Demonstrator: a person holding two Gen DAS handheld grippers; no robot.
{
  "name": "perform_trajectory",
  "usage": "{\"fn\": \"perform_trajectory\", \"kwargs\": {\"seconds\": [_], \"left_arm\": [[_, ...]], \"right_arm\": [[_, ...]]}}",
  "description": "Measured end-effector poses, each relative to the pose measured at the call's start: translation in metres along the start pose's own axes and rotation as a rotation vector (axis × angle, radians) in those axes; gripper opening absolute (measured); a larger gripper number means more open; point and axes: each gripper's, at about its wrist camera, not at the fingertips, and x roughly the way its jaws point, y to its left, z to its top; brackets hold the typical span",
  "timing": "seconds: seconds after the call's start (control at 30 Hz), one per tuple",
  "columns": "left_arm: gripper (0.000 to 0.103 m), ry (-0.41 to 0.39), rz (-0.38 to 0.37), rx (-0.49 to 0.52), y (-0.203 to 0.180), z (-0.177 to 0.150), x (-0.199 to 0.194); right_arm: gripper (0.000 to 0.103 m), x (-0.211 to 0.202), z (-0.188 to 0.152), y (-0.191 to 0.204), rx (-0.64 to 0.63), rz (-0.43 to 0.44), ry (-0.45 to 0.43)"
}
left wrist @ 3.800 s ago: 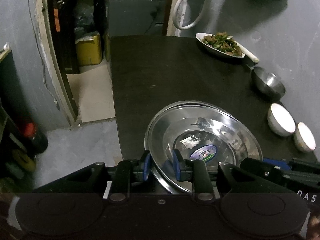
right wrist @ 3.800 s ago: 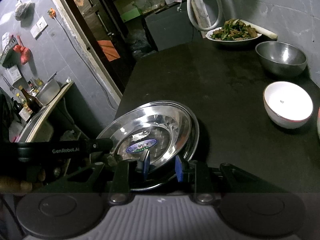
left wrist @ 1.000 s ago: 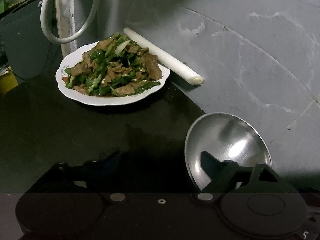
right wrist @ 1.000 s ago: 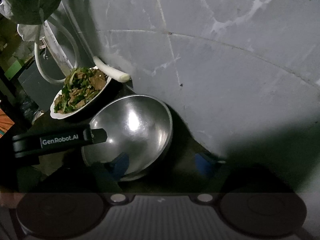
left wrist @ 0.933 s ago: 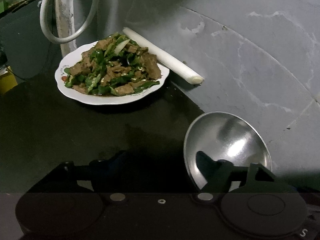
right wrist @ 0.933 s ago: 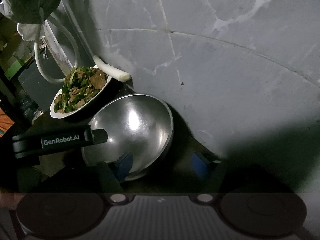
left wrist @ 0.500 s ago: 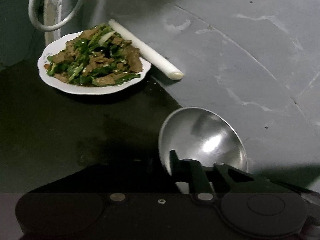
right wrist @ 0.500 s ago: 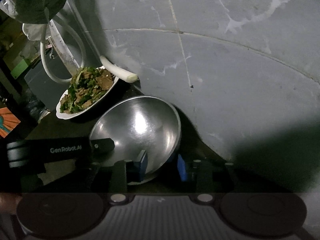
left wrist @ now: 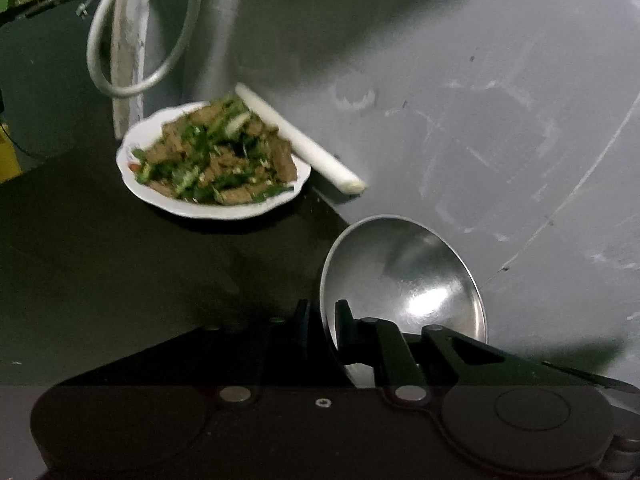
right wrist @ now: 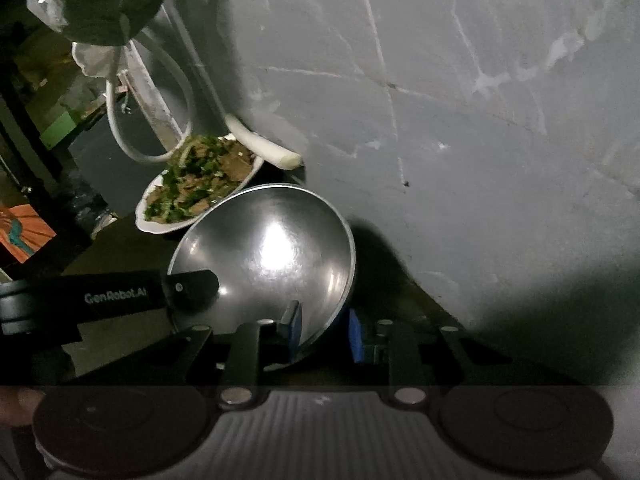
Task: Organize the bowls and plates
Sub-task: 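Lift the steel bowl with the left tool and carry it toward the basin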
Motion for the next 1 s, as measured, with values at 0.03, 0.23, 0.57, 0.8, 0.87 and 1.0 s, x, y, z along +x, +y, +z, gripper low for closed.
{"fn": "perform_trajectory", "kwargs": {"seconds": [0.03,0.23,0.57,0.8,0.87,1.0], "left_arm": [[0.013,-0.009,0.0,-0.003,0.0,0.0,-0.006],[0.013,-0.064,0.001,-0.012,-0.005,-0.012,-0.044],[0.013,-0.08,0.01,-0.037,-0.019,-0.06,-0.096],[0.013,-0.088,-0.005,-0.052,-0.032,-0.099,-0.128],[0.013,-0.08,-0.005,-0.054,-0.036,-0.111,-0.132],[0.013,-0.06,-0.025,-0.094,-0.04,-0.135,-0.142]], "right_arm": [[0.027,-0.004,0.0,0.002,-0.003,0.008,-0.007],[0.027,-0.036,-0.001,0.01,-0.025,0.065,-0.043],[0.027,-0.092,-0.027,0.01,-0.102,0.125,-0.046],[0.027,-0.121,-0.057,-0.001,-0.13,0.162,-0.003],[0.027,-0.131,-0.067,-0.004,-0.143,0.168,0.008],[0.027,-0.148,-0.088,-0.012,-0.17,0.174,0.036]]}}
